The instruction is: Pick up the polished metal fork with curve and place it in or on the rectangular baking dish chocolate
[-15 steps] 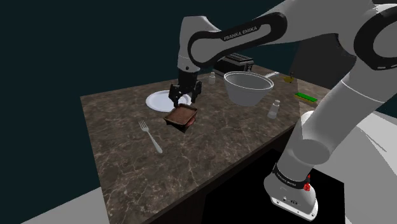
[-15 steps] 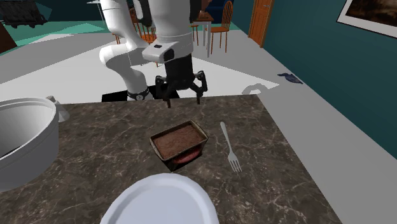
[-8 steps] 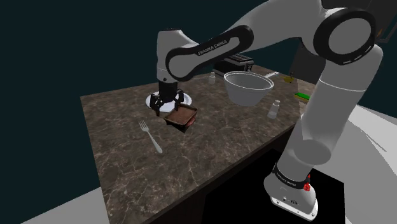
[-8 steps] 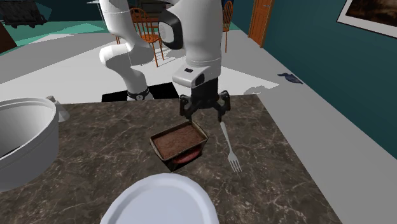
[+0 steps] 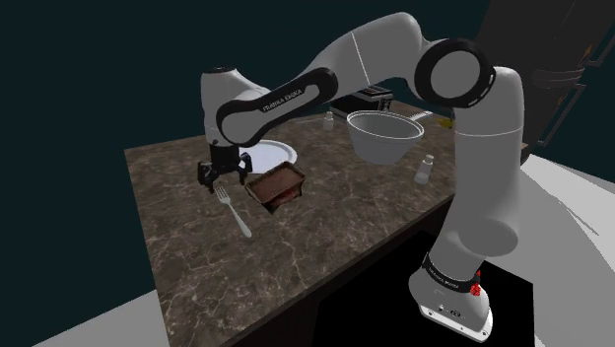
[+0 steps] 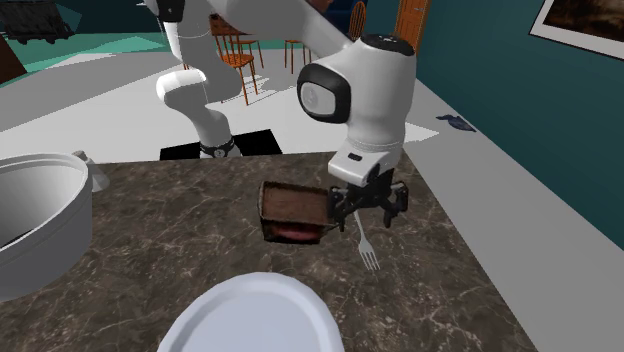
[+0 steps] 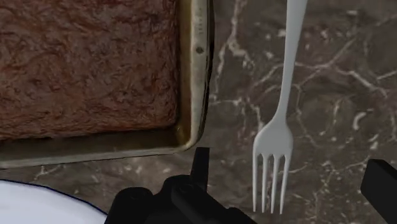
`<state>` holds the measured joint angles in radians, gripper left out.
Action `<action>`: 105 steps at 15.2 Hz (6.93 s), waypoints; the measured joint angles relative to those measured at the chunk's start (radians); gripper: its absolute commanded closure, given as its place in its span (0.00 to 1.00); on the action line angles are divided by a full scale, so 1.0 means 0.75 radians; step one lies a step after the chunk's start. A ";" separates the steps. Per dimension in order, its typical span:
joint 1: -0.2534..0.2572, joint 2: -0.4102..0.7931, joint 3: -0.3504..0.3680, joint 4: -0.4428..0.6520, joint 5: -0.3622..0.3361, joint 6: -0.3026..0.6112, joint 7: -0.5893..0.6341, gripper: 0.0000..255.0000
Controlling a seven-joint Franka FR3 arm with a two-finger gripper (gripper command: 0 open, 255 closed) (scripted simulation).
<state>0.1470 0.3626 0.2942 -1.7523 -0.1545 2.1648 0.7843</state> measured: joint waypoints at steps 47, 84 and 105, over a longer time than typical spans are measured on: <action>0.013 -0.011 0.006 0.180 0.011 -0.199 0.000 1.00; -0.207 -0.543 -0.105 -0.462 0.198 -0.057 -0.378 1.00; -0.205 -0.590 -0.105 -0.417 0.209 -0.147 -0.383 0.00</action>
<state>-0.0071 -0.0801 0.2152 -2.0650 0.0022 2.0548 0.4973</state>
